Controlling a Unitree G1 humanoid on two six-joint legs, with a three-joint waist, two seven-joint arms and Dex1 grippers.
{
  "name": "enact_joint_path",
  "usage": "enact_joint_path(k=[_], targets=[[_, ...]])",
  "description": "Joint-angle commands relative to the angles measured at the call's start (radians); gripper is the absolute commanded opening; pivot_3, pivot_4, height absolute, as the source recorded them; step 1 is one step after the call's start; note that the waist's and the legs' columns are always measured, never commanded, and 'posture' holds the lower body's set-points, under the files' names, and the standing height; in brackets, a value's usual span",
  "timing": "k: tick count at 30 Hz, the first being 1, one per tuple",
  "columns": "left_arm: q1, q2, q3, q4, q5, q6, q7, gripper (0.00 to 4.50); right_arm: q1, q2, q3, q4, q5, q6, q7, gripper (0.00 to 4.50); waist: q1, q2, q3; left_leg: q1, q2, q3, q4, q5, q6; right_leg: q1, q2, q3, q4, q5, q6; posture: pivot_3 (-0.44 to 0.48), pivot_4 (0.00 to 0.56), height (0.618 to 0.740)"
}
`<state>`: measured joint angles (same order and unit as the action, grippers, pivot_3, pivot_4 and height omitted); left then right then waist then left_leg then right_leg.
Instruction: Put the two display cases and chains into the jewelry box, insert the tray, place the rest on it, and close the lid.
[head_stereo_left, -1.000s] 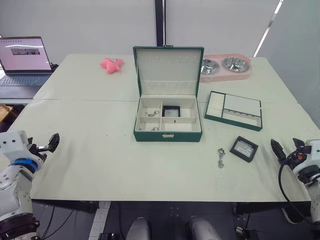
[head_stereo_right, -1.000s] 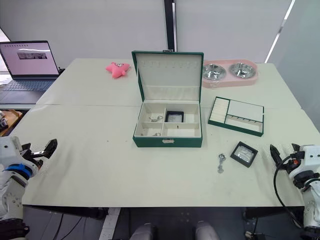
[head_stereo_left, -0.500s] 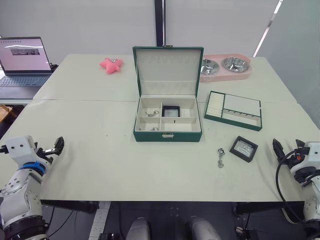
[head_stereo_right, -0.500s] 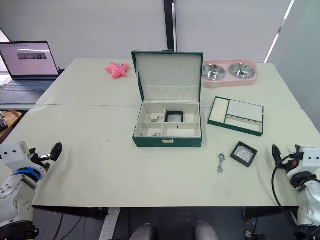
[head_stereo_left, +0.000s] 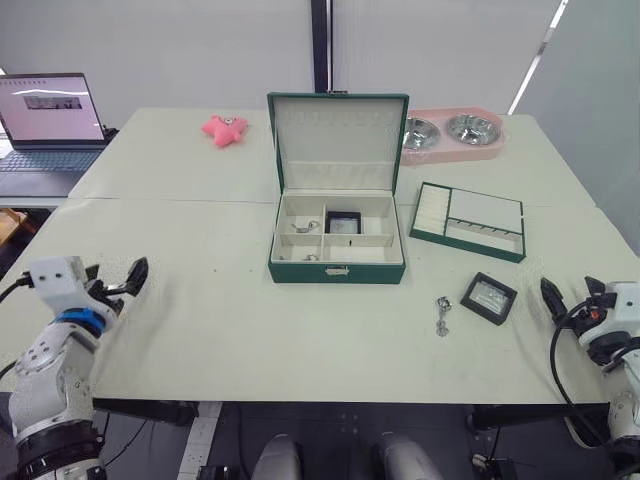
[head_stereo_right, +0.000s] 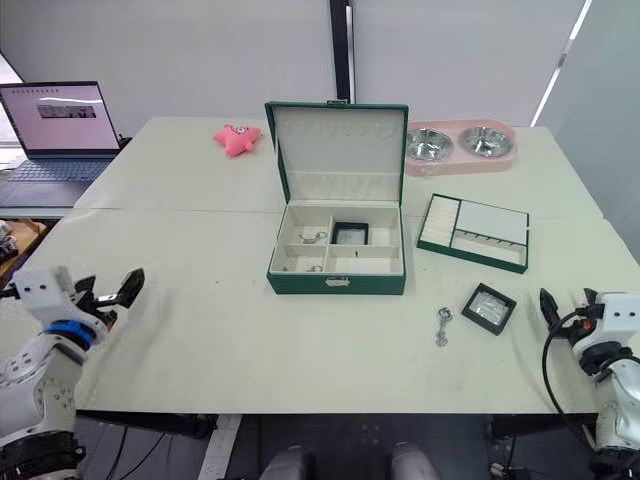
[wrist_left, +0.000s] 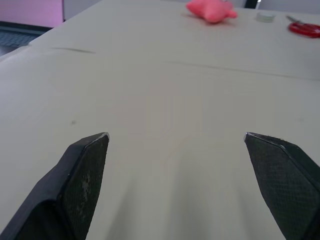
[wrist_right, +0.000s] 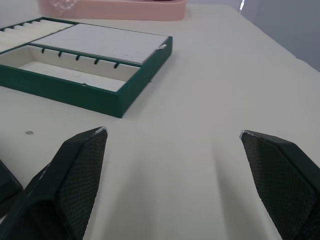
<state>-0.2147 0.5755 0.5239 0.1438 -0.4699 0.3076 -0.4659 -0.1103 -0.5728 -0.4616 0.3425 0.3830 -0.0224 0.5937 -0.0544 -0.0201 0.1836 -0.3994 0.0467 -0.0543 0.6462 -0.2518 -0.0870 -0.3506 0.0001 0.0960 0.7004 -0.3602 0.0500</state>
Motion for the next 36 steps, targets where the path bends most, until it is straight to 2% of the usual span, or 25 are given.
enact_joint_path(k=[1,10,13,20,28,36], targets=[[-0.056,0.019,-0.067,-0.153,-0.074,0.068,-0.072,4.49,-0.021,-0.067,0.024,-0.108,0.052,0.078,0.1,4.5,0.001,0.0,0.0,0.0,0.0,0.0,0.0,0.0,0.0,0.0,0.0,0.0,0.0,0.0,0.0,0.0,0.15,0.74],[-0.225,0.021,-0.306,-0.291,-0.143,0.2,-0.26,4.49,-0.033,-0.247,0.128,-0.275,0.085,0.283,0.316,4.5,0.001,0.0,0.0,0.0,0.0,0.0,0.001,0.0,0.0,0.001,0.001,0.0,-0.001,0.0,0.0,0.0,0.15,0.74],[-0.279,0.018,-0.472,-0.347,-0.129,0.212,-0.399,4.49,-0.024,-0.333,0.174,-0.366,0.095,0.38,0.4,4.5,0.004,0.0,0.0,0.0,-0.001,0.0,0.001,0.0,0.0,0.001,0.0,0.0,-0.001,0.0,0.0,0.0,0.15,0.74],[-0.325,0.017,-0.657,-0.337,-0.057,0.146,-0.586,4.49,-0.01,-0.397,0.224,-0.459,0.082,0.523,0.42,4.5,0.003,0.0,0.0,0.0,-0.001,0.0,0.001,0.0,0.0,0.002,0.001,0.0,-0.002,0.0,0.0,0.0,0.15,0.74],[-0.342,-0.017,-0.768,-0.288,0.032,0.01,-0.728,4.49,0.05,-0.383,0.281,-0.565,0.033,0.566,0.384,4.5,0.007,0.0,0.0,-0.001,-0.001,0.0,0.001,0.0,0.0,0.002,0.001,0.0,-0.003,0.0,0.0,0.0,0.15,0.74],[-0.308,-0.074,-0.785,-0.266,0.057,-0.083,-0.762,4.49,0.09,-0.35,0.309,-0.608,-0.002,0.57,0.332,4.5,0.008,0.0,0.0,-0.001,-0.001,-0.001,0.001,0.0,0.0,0.002,0.001,0.0,-0.003,0.0,0.0,0.0,0.15,0.74]])
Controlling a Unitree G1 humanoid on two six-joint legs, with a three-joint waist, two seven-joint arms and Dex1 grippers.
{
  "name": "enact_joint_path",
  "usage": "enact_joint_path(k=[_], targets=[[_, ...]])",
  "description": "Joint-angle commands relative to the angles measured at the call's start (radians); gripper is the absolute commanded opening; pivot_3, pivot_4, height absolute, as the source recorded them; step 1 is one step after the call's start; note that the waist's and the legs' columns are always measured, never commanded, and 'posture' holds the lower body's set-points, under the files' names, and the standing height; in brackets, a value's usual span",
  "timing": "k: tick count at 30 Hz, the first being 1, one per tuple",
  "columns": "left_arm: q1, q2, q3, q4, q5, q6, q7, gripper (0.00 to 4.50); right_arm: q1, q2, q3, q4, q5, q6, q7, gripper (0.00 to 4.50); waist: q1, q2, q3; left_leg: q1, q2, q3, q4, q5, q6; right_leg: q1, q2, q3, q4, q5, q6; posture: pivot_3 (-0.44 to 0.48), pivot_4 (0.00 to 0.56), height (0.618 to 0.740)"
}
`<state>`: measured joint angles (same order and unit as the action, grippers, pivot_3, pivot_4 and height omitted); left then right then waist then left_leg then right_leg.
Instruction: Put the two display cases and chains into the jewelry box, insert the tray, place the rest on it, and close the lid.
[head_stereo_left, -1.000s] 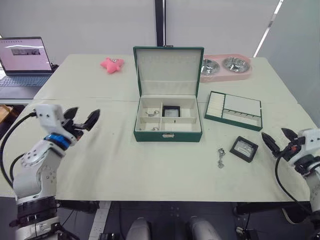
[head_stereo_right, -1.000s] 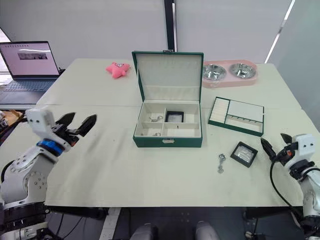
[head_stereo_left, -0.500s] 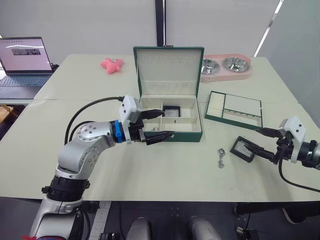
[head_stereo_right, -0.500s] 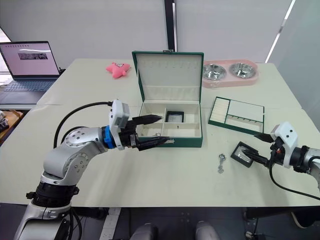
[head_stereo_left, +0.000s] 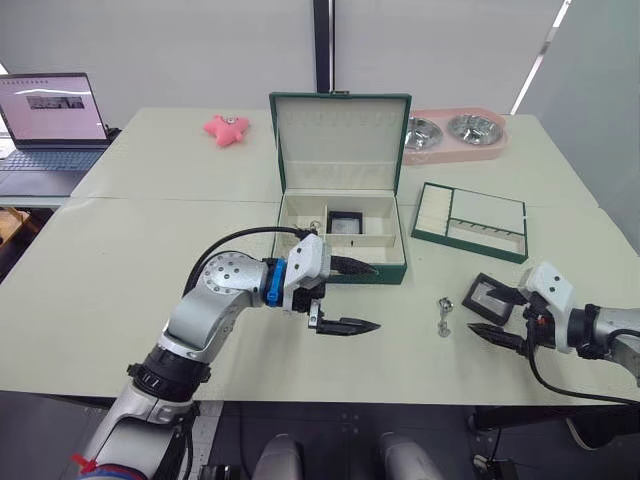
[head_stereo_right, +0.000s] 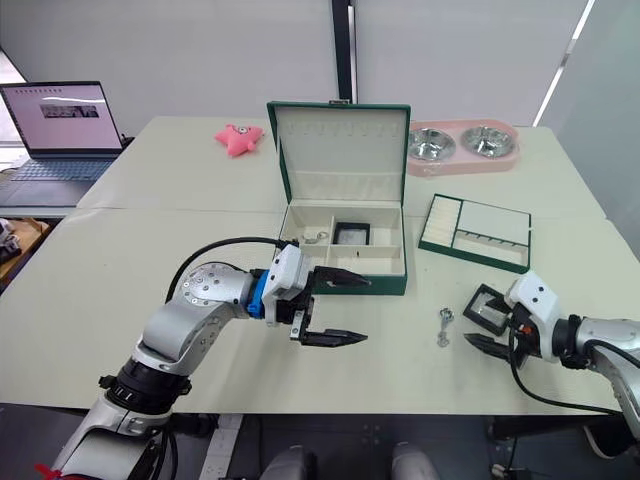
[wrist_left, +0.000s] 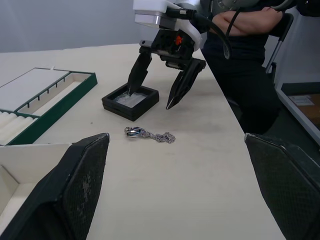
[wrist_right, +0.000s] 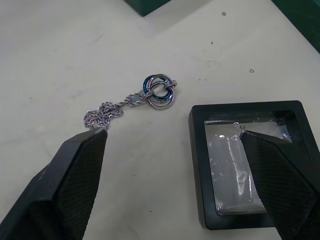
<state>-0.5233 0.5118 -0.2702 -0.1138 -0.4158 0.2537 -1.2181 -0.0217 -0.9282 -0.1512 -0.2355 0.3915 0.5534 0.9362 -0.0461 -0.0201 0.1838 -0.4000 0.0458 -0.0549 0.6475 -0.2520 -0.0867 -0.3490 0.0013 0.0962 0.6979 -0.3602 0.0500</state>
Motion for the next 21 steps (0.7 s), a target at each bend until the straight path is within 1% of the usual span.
enact_joint_path(k=[1,10,13,18,21], targets=[[0.0,-0.013,0.01,-0.008,0.004,-0.032,-0.011,4.49,0.003,0.007,0.0,-0.03,-0.013,-0.006,-0.012,4.5,0.0,0.0,0.0,0.0,0.0,0.0,0.0,0.0,0.0,0.0,0.0,0.0,0.0,0.0,0.0,0.0,0.15,0.74],[-0.018,-0.025,0.014,-0.001,0.007,-0.031,-0.012,4.49,-0.017,0.023,0.024,0.007,-0.053,-0.033,-0.024,4.5,0.0,0.0,0.0,0.0,0.0,0.0,0.0,0.0,0.0,0.0,0.0,0.0,0.0,0.0,0.0,0.0,0.15,0.74],[-0.017,-0.027,0.013,0.0,0.011,-0.03,-0.008,4.5,-0.022,0.029,0.027,0.024,-0.066,-0.046,-0.024,3.99,0.0,0.0,0.0,0.0,0.0,0.0,0.0,0.0,0.0,0.0,0.0,0.0,0.0,0.0,0.0,0.0,0.15,0.74],[-0.012,-0.03,0.013,-0.006,0.012,-0.023,-0.001,4.5,-0.028,0.041,0.027,0.045,-0.083,-0.072,-0.029,2.3,0.0,0.0,0.0,0.0,0.0,0.0,0.0,0.0,0.0,0.0,0.0,0.0,0.0,0.0,0.0,0.0,0.15,0.74],[-0.007,-0.031,0.012,-0.001,0.016,-0.027,0.0,4.5,-0.032,0.046,0.025,0.052,-0.089,-0.082,-0.028,1.6,0.0,0.0,0.0,0.0,0.0,0.0,0.0,0.0,0.0,0.0,0.0,0.0,0.0,0.0,0.0,0.0,0.15,0.74]])
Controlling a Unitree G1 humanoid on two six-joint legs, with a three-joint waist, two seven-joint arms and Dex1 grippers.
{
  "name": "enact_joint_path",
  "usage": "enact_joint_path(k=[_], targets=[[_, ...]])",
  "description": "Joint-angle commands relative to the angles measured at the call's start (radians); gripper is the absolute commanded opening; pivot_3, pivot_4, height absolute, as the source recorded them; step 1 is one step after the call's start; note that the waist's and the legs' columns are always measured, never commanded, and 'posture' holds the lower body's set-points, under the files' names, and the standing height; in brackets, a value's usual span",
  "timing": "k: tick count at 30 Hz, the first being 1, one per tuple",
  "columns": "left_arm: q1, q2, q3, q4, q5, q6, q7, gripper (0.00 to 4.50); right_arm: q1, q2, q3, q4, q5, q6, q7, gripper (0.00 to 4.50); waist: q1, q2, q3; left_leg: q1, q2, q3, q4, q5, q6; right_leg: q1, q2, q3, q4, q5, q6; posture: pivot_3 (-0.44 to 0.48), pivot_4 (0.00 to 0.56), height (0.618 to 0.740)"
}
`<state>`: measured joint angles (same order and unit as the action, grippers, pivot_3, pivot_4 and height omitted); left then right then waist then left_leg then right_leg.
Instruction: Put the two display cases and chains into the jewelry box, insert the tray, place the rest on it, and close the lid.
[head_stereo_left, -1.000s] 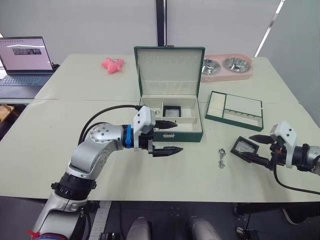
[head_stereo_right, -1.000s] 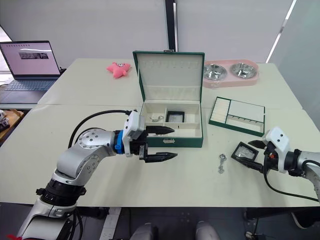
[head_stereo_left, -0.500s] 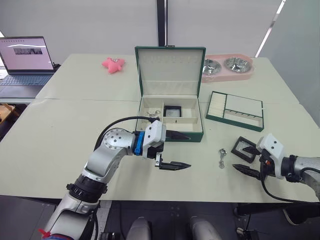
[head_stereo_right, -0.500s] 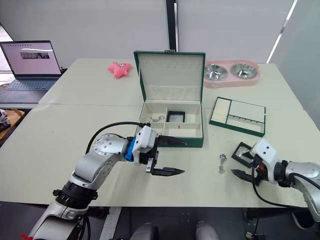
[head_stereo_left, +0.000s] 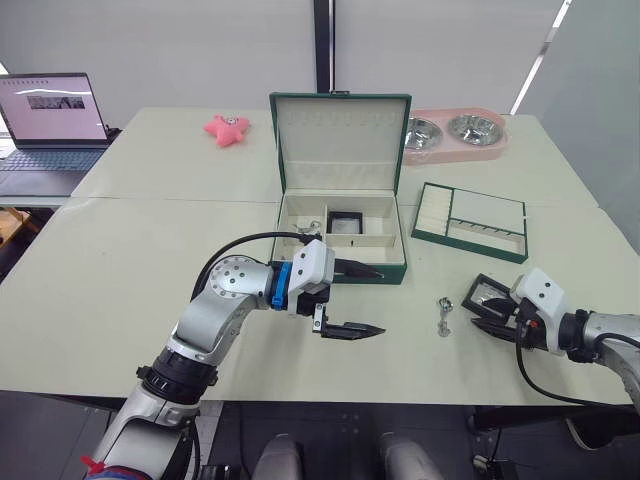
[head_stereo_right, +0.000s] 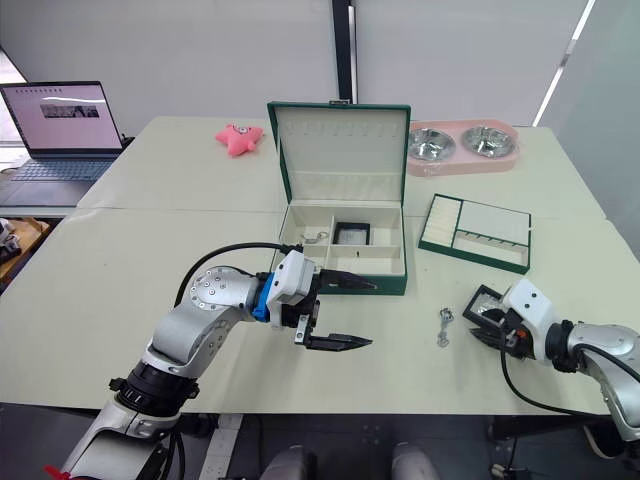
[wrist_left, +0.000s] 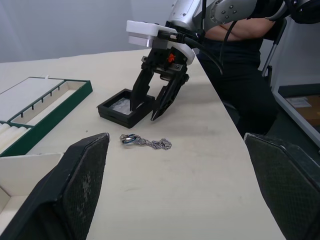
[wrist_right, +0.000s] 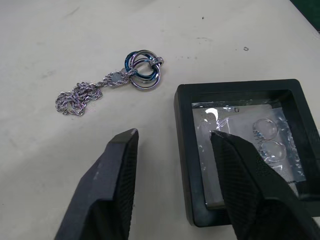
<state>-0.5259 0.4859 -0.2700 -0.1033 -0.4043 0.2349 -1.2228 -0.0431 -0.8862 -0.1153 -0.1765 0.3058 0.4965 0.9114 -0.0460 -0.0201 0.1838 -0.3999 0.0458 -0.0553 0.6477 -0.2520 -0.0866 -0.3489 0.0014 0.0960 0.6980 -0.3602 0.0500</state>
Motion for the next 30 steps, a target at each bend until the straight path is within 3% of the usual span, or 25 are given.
enact_joint_path(k=[1,7,16,24,30], targets=[[-0.004,-0.005,0.011,-0.011,0.005,-0.009,0.005,4.5,-0.012,0.005,-0.012,-0.005,-0.005,-0.029,-0.003,1.34,0.0,0.0,0.0,0.0,0.0,0.0,0.0,0.0,0.0,0.0,0.0,0.0,0.0,0.0,0.0,0.0,0.15,0.74],[-0.007,-0.014,0.01,0.01,0.012,-0.019,0.007,4.5,-0.022,0.011,-0.014,0.016,-0.018,-0.05,-0.003,0.06,0.0,0.0,0.0,0.0,0.0,0.0,0.0,0.0,0.0,0.0,0.0,0.0,0.0,0.0,0.0,0.0,0.15,0.74],[-0.002,-0.029,0.042,0.045,0.017,-0.038,0.047,4.5,-0.05,-0.011,-0.046,-0.011,0.029,-0.036,0.037,0.03,0.0,0.0,0.0,0.0,0.0,0.0,0.0,0.0,0.0,0.0,0.0,0.0,0.0,0.0,0.0,0.0,0.15,0.74],[0.068,-0.023,0.106,-0.01,0.008,-0.013,0.153,4.5,-0.241,-0.071,0.0,-0.081,0.156,0.119,0.156,0.03,-0.004,0.0,0.0,0.0,0.001,-0.002,0.0,0.0,0.0,0.0,0.0,-0.001,0.0,0.0,0.0,0.0,0.15,0.74],[0.176,-0.015,0.17,-0.111,-0.002,0.029,0.263,4.5,-0.442,-0.038,0.117,-0.07,0.164,0.177,0.195,0.03,-0.004,0.0,0.0,0.0,0.0,-0.001,0.001,0.0,0.0,0.0,0.0,-0.001,0.0,0.0,0.0,0.0,0.15,0.74]])
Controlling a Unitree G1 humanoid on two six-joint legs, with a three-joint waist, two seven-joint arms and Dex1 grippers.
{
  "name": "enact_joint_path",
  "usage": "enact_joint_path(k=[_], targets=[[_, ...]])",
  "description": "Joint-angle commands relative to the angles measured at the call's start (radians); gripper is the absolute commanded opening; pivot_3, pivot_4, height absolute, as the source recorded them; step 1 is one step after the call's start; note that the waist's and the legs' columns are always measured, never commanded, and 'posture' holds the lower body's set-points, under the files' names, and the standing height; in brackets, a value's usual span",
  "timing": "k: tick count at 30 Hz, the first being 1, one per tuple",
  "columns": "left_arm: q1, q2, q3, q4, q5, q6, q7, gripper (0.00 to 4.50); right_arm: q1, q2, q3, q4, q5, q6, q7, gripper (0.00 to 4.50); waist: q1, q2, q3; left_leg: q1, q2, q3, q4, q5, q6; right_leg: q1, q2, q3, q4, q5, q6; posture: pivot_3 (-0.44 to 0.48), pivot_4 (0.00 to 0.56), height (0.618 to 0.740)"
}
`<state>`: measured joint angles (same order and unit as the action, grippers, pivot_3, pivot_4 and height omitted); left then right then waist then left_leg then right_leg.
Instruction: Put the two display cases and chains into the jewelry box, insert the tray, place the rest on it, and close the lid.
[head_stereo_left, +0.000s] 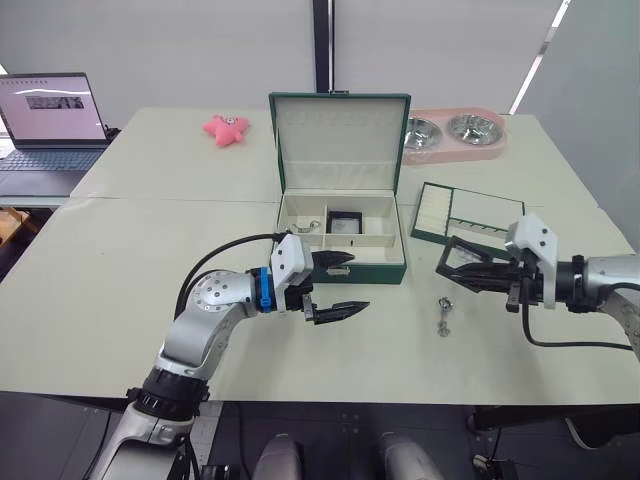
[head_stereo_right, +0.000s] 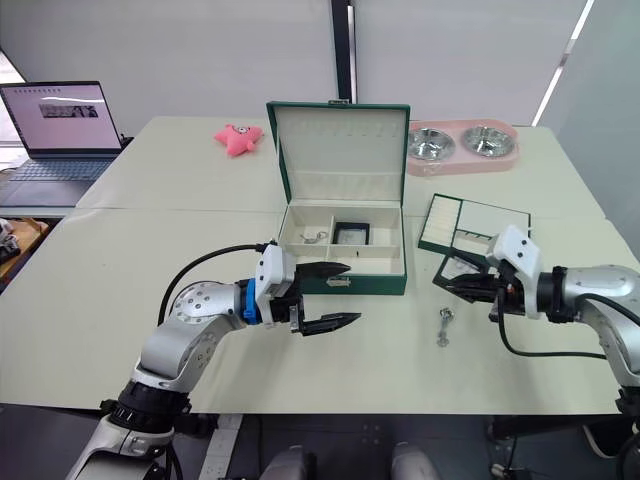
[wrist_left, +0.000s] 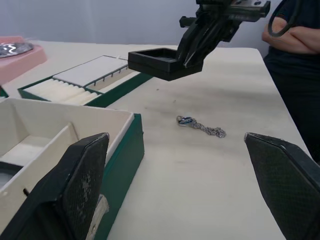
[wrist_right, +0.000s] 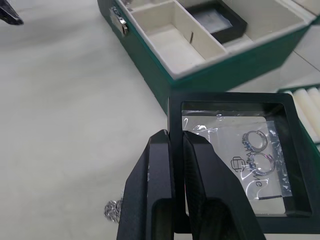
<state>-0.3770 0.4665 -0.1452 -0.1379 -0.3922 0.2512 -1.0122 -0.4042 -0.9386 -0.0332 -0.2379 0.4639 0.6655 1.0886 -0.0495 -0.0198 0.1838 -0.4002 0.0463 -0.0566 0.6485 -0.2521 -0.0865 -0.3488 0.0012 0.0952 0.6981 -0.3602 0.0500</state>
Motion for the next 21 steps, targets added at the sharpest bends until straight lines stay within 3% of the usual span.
enact_joint_path(k=[1,4,11,21], targets=[[0.055,0.009,0.07,-0.095,-0.012,0.019,0.083,4.5,-0.146,0.047,0.08,0.026,-0.018,-0.006,0.02,0.03,-0.002,0.0,0.0,0.0,0.0,0.0,0.0,0.0,0.0,0.0,0.0,0.0,0.0,0.0,0.0,0.0,0.15,0.74],[0.114,0.014,0.129,-0.141,-0.014,0.043,0.159,4.5,-0.296,0.128,0.19,0.129,-0.079,-0.053,0.052,0.03,-0.013,0.0,0.0,0.001,0.001,0.0,0.0,0.0,0.0,0.0,0.0,0.001,0.001,0.0,0.0,0.0,0.15,0.74],[0.21,0.004,0.209,-0.216,-0.02,0.073,0.279,4.5,-0.504,0.273,0.336,0.352,-0.196,-0.149,0.118,0.03,-0.001,0.0,0.0,-0.001,0.0,0.0,0.0,0.0,0.0,-0.002,-0.002,0.0,0.0,0.0,0.0,0.0,0.15,0.74],[0.281,0.0,0.253,-0.283,-0.028,0.09,0.36,4.5,-0.613,0.38,0.406,0.573,-0.306,-0.267,0.197,0.03,-0.003,0.0,0.0,-0.001,0.0,0.0,0.0,0.0,0.0,-0.003,-0.002,-0.001,0.001,0.0,0.0,0.0,0.15,0.74]])
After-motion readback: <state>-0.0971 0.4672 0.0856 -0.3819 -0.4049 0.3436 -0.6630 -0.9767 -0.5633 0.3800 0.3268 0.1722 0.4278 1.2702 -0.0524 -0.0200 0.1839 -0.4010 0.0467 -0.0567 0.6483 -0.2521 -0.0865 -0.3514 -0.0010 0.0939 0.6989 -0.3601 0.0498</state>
